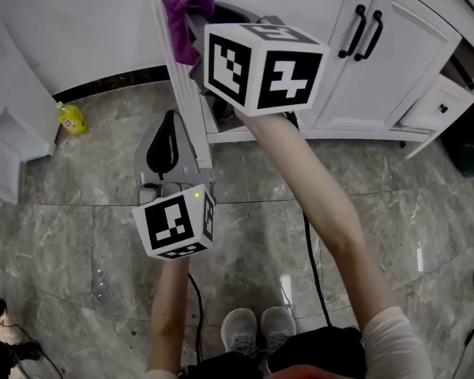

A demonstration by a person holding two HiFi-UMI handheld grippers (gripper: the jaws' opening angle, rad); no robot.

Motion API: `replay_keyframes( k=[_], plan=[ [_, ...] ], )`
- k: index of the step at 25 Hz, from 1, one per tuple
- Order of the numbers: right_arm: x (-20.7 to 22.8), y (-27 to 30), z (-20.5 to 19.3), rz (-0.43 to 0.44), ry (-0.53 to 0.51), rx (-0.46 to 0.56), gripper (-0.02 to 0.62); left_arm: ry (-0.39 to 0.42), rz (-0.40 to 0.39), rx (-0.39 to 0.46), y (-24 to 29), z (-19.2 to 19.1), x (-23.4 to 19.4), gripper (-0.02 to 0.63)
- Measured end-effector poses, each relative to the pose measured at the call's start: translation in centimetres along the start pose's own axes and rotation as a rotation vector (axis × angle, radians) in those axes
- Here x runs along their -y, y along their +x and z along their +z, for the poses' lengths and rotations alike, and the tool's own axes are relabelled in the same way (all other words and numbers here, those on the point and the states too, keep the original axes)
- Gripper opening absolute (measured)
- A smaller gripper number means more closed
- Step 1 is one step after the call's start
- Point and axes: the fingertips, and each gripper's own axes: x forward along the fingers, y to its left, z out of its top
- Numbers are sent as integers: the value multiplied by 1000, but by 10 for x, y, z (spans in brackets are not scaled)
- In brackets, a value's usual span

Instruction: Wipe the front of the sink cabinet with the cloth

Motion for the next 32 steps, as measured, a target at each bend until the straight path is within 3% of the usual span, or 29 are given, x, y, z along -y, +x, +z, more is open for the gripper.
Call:
replay_keyframes(
  k=[6,20,25,32],
  plan=[
    [28,-17,7,-90,-52,35,54,-16,0,-9,-4,-4,-5,5],
    [177,-130,34,-502,-206,71,54,-23,-112,-32,3,-20,58,5],
    [183,-142,36,-517,-217,75,52,-25,-140,-28,5,-22,75,5],
    [181,-147,34,-542,-216,88,52,-28,-123,-21,3,-21,67,5]
  ],
)
